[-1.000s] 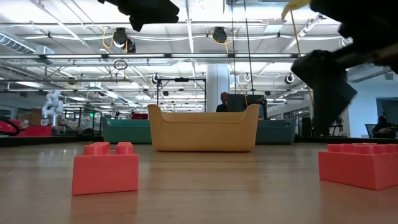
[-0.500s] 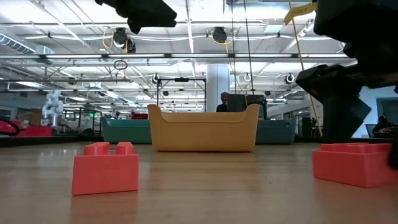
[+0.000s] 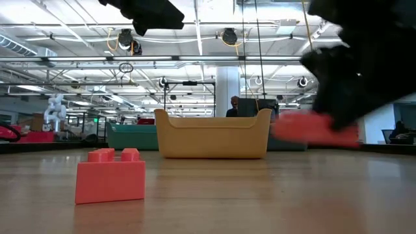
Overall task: Sort & place blocks by color
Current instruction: Put the orange game piece into the blue bin
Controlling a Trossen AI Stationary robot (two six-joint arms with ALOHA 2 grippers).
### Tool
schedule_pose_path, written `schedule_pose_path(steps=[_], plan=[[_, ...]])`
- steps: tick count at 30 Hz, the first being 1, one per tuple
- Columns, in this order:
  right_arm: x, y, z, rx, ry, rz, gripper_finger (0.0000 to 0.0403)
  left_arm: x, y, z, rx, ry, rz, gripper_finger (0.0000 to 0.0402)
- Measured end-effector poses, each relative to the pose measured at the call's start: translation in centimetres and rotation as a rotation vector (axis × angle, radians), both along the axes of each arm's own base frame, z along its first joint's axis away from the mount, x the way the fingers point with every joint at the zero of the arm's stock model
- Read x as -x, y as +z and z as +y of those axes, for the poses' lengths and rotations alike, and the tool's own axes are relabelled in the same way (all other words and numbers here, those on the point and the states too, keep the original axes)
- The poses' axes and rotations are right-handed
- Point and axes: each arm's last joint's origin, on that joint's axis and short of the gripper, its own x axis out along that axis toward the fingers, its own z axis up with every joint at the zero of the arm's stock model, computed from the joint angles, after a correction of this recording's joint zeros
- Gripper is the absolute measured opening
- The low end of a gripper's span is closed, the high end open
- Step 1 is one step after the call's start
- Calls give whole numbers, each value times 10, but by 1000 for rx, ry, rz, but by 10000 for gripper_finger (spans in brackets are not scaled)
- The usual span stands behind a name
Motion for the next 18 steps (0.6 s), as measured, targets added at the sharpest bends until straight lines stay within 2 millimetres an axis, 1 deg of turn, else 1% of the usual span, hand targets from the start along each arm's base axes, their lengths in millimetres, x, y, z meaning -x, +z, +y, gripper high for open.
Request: schedule_pose_path(steps=[3, 5, 9, 11, 14, 18], plan=[[0, 22, -13, 40, -67, -81, 121, 0, 0, 0, 0, 0, 0, 129], [4, 37, -23, 59, -110, -118, 121, 0, 0, 0, 0, 0, -1, 129], [13, 72, -50, 121, -220, -218, 121, 0, 0, 0, 0, 0, -3, 129], [17, 85, -70, 178, -299, -251, 121, 0, 0, 0, 0, 0, -3, 129], [21, 100, -105, 227, -418, -256, 121, 0, 1, 0, 2, 0, -10, 129], [22, 107, -155, 279, -575, -218, 121, -1, 4, 0, 8, -4, -41, 129]])
